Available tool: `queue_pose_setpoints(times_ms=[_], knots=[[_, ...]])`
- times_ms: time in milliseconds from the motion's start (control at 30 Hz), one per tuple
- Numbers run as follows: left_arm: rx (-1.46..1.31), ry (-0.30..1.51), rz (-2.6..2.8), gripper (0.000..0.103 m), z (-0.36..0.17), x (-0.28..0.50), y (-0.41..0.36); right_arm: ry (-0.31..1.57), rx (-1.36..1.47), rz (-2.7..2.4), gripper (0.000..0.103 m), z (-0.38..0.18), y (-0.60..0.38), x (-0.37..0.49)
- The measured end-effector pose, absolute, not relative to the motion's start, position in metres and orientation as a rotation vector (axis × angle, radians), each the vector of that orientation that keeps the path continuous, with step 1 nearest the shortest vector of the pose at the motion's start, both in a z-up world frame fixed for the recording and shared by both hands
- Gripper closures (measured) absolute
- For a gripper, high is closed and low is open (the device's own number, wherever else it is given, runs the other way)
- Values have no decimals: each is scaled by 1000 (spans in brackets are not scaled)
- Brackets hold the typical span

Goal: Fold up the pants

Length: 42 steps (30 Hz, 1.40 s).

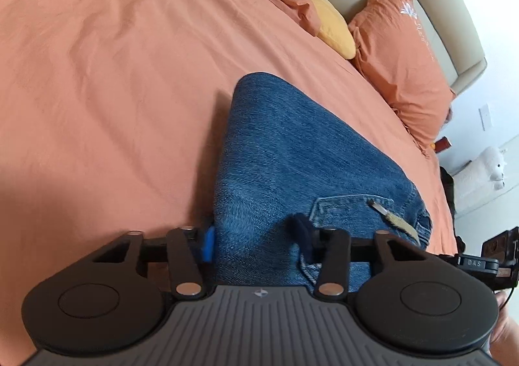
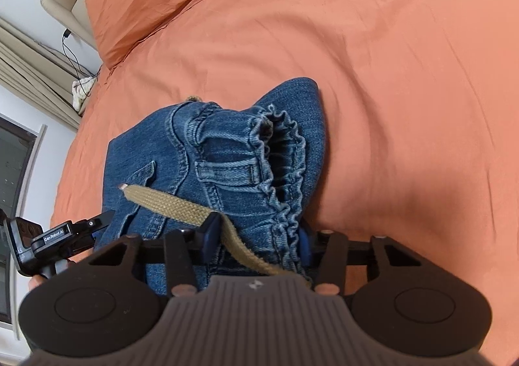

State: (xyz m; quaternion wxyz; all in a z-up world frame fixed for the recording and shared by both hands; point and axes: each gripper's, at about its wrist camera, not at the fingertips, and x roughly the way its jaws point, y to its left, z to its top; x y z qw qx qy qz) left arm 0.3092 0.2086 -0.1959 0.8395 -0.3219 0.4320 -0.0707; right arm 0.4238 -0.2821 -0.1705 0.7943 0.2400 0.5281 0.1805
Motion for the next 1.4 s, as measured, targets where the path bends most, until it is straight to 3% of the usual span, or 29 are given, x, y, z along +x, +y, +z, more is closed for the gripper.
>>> queue_pose_setpoints(times_ms=[33,167,300,633,867,1167,1233,1400], knots=[[-683,913,-154,62,-196,309,209,1134,505,385,62,-169,-280,423],[-671,900,-169,88,-190,305,208,1112,476,372,71,-158,-272,419],[-643,865,-168,94,-175,296,206,1080,462,372,77,-142,-270,411],[-585,830,-112,95,-121,262,252,1020,406,529,82,-91,-203,395],[-441,885,-29,95,-77,240,313,1055,535,619,82,-97,-129,375],[-322,989,62,94,-126,237,327,1147,513,559,82,-141,-81,347],[-316,1004,87,91,-134,238,326,1159,536,523,80,-146,-85,347],[-211,1027,147,71,-130,242,316,1154,427,470,71,-138,-69,344]])
